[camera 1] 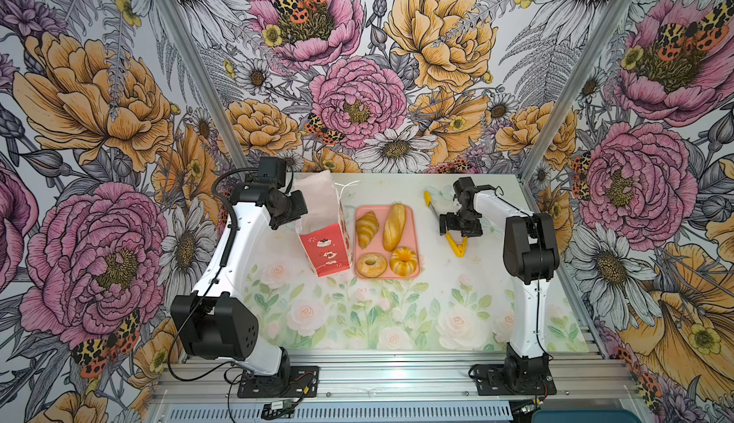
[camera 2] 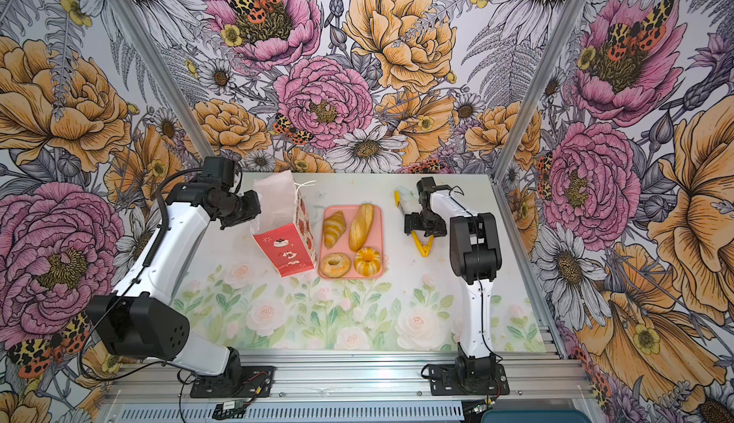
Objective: Pack bread into a paper bag
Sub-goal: Move the clamp to the center of the board.
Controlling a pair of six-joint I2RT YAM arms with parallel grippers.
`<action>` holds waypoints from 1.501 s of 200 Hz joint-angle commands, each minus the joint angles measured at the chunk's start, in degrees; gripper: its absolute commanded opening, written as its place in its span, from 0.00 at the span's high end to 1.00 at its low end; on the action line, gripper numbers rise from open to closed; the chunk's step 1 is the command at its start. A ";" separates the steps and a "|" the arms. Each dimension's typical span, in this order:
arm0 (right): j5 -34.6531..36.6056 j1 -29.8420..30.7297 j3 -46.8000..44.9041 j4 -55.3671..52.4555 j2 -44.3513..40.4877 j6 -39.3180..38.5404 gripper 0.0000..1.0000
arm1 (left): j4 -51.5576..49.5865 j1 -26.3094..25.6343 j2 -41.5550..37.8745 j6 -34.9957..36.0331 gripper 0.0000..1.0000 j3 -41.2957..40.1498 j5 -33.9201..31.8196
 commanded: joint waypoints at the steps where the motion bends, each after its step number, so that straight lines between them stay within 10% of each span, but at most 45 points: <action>1: -0.70 1.21 3.39 -2.90 4.37 -1.11 0.01 | 0.88 -0.21 -1.85 1.45 1.00 0.29 2.02; 122: 9.44 2.07 7.87 -7.97 2.06 -1.50 0.01 | 0.89 -0.31 -5.16 1.05 1.00 -3.23 1.56; 300: 6.43 1.43 12.08 -7.93 7.82 -0.96 0.01 | 0.90 -0.27 -3.85 1.36 1.00 -2.22 2.01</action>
